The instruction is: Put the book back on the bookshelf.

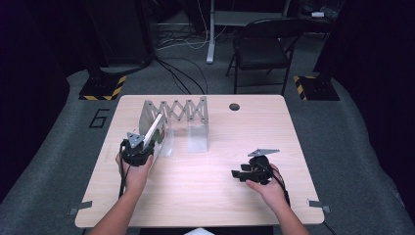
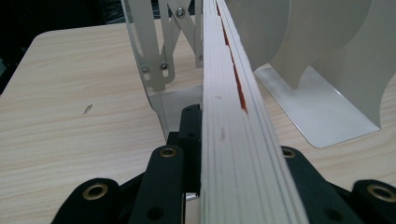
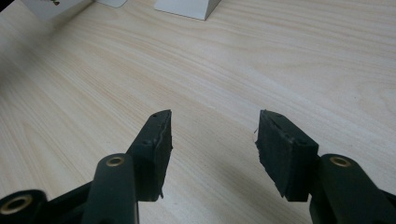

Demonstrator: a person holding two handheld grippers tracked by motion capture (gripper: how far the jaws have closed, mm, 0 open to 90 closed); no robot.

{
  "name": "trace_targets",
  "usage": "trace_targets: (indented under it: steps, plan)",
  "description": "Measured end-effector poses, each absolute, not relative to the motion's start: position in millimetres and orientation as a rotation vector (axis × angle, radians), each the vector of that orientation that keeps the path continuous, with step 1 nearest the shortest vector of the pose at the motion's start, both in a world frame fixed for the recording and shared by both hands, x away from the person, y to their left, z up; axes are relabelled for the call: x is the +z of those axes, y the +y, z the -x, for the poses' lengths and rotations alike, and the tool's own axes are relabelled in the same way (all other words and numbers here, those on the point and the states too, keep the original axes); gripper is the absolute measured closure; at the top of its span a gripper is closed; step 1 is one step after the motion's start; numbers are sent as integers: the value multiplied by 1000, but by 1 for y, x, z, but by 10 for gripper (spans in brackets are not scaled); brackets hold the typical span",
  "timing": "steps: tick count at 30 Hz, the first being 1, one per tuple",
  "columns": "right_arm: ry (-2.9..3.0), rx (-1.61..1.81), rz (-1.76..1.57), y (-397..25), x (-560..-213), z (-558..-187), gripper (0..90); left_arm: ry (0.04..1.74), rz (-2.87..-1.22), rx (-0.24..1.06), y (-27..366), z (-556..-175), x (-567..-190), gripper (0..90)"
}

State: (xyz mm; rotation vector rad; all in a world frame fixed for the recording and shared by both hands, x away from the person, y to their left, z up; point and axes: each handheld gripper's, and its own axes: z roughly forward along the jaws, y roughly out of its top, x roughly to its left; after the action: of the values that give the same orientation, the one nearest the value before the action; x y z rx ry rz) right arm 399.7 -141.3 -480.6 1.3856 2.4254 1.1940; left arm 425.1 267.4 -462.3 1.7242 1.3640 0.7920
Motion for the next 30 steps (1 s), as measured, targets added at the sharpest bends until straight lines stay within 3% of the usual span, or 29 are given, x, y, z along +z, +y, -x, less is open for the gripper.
trace_targets:
  steps: [30]
  plan:
    - [2376, 1175, -1452, -159, -483, -389, 449, 1325, -1748, 878, 252, -441, -460, 688]
